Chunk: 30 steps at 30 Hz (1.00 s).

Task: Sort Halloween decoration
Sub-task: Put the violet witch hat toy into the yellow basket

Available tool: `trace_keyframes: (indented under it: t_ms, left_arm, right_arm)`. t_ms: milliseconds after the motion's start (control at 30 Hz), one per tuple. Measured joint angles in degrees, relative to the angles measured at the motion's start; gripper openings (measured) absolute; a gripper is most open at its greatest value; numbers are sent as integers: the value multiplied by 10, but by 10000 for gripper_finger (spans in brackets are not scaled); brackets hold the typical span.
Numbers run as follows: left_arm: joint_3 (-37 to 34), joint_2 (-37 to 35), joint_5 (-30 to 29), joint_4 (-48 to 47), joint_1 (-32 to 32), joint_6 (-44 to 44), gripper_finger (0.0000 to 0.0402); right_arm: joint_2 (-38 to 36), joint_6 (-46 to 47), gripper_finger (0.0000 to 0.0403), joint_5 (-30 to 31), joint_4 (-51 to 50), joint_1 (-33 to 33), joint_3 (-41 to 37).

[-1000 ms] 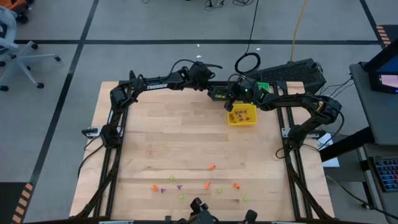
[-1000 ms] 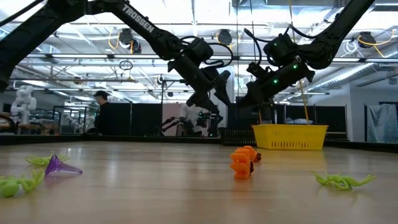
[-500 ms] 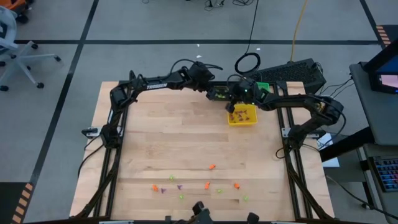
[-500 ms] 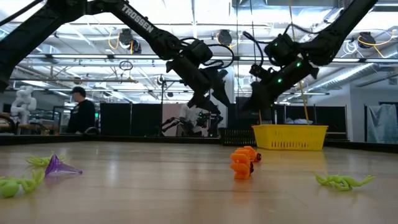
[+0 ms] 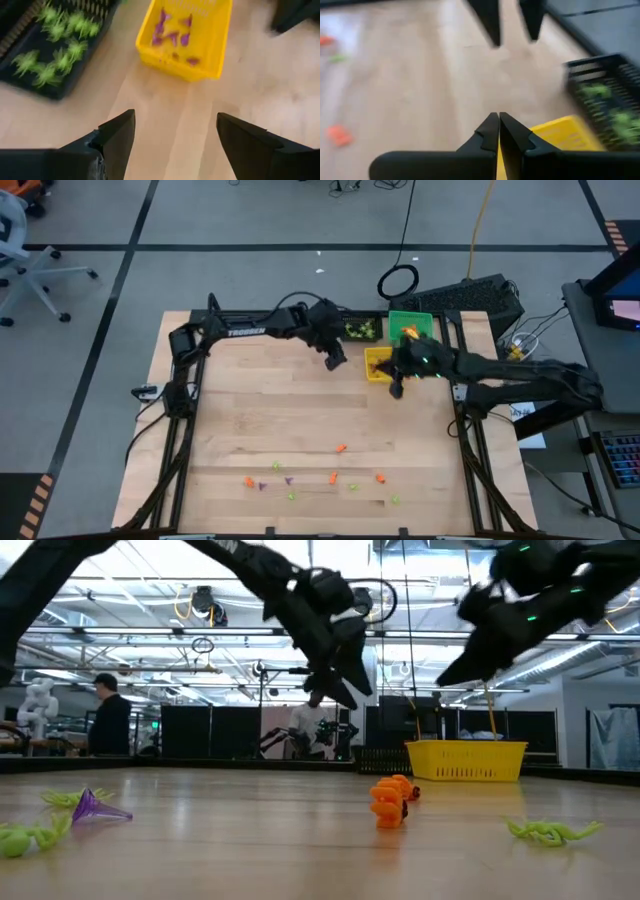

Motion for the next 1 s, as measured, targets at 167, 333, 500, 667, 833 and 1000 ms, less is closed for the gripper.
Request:
trace_keyframes:
  t_ms: [167,333,500,667,833,1000]
  left_arm:
    - [-1,-33,-101,-32,-78,20,278]
    - [-1,-62,-193,-46,-175,50,278]
    - [-2,-66,-294,-78,-269,61,278]
    - [-27,-68,-299,-58,-351,122,278]
    - [-74,-72,-356,-46,-389,83,278]
    - [-118,-72,-404,-9,-424,59,273]
  right_arm:
    - [-88,90,0,23,-9,111,-60]
    - [-109,135,0,122,-33,235,-69]
    - [-89,166,0,166,-24,331,-68]
    - [-51,195,0,197,-14,410,-68]
    - [8,192,0,229,54,477,-68]
    - [74,177,0,255,135,515,-68]
